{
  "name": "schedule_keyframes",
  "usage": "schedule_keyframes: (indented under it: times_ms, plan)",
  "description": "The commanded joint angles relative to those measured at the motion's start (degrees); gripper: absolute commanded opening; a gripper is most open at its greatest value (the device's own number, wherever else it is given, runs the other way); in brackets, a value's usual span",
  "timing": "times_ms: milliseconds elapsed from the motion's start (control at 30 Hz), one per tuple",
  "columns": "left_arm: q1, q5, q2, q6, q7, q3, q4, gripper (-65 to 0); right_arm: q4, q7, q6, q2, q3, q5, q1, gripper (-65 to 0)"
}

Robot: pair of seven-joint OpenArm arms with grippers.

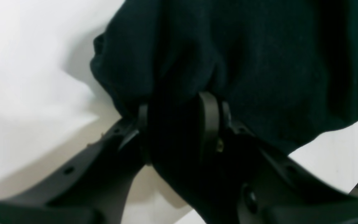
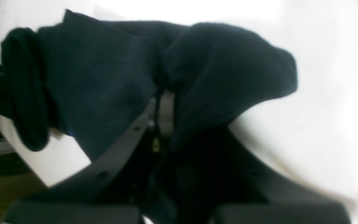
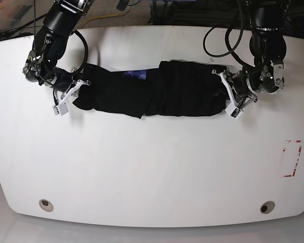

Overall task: Fold the T-shirt properly
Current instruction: 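Push both strip ends inward with both grippers, bunching the shirt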

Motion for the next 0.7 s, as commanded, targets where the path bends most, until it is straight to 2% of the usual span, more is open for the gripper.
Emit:
schedule_keyframes:
  times_ms: [0,100,300,500,667]
  plan:
    - [-0.70,0.93,0.35,0.08,1.09,0.57,-1.79,-47.9,6.25,0.01,0.30,1.39,0.16,-0.71,-0.50,-65.0]
    - [-2.55,0.93,1.85,0.08,1.09,1.54,-3.64,-47.9,13.55,-0.26,0.30,1.48,0.16,-0.80,-2.17,-65.0]
    - [-3.51,0.93,4.39,0.08,1.09,1.63,-7.07,-47.9,22.96,-5.00,0.30,1.22,-0.19,-0.45,-2.09,-65.0]
    - [-4.66,0.93,7.47,0.08,1.09,1.63,-7.60,-47.9,32.01,-5.18,0.30,1.22,-8.90,-0.45,-0.94,-65.0]
    - [-4.74,0.93,9.58,0.08,1.09,1.72,-8.04,-47.9,34.39,-5.18,0.30,-3.44,-15.31,2.10,-0.68,-65.0]
